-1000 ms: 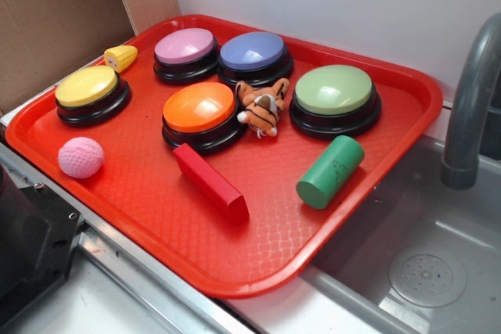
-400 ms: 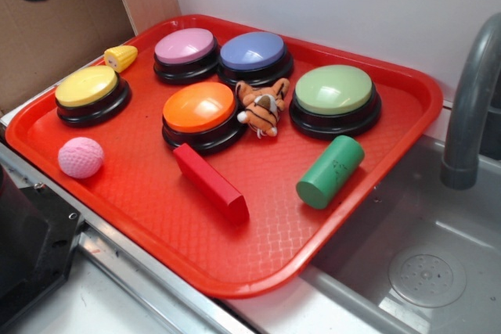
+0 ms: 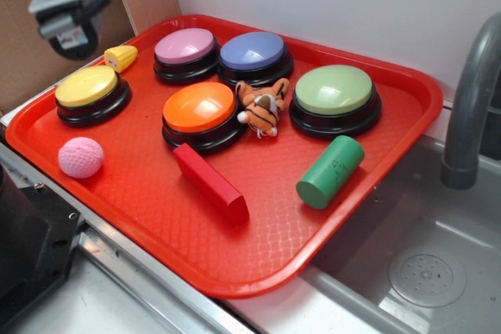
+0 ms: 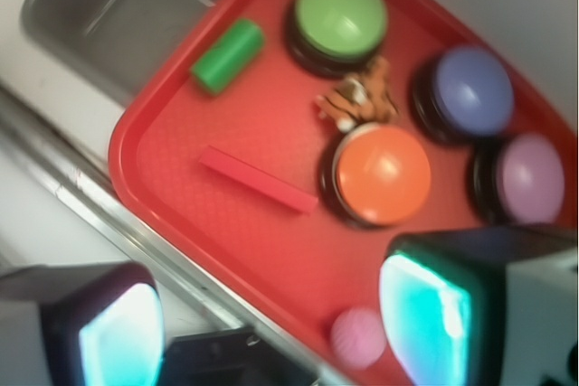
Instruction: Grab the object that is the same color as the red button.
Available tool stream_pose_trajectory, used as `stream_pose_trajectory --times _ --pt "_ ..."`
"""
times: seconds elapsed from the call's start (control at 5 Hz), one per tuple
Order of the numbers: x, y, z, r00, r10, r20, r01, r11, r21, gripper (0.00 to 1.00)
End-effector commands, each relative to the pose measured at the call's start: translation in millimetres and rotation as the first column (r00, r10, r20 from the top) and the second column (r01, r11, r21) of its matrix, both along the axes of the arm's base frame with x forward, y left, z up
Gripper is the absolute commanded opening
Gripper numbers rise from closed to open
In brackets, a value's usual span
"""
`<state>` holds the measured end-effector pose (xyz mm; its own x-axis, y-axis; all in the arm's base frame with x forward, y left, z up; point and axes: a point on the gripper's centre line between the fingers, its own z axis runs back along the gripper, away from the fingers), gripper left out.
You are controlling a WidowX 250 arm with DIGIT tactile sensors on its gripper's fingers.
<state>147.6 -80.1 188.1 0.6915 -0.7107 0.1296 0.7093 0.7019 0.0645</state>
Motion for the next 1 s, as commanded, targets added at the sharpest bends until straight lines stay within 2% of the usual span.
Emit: stream_pose_trajectory --times 0.0,0.2,0.4,0.6,0.8 --pt "20.3 -14.7 -42.5 0.959 -0.283 0.021 0.283 0.958 -0.035 1.0" --pt "28.1 -17.9 -70.6 0.93 -0.368 -0.008 0.367 0.929 -0.05 1.0" --pt "33.6 -19.3 -99.2 0.915 -0.401 -0.036 0.396 0.913 -0.095 1.0" --pt "28.7 -23.0 -122.6 0.873 -0.482 -0.072 0.476 0.875 -0.093 1.0" --pt "26.6 -23.5 -145.6 0.863 -0.489 -0.124 0.477 0.871 -0.12 1.0"
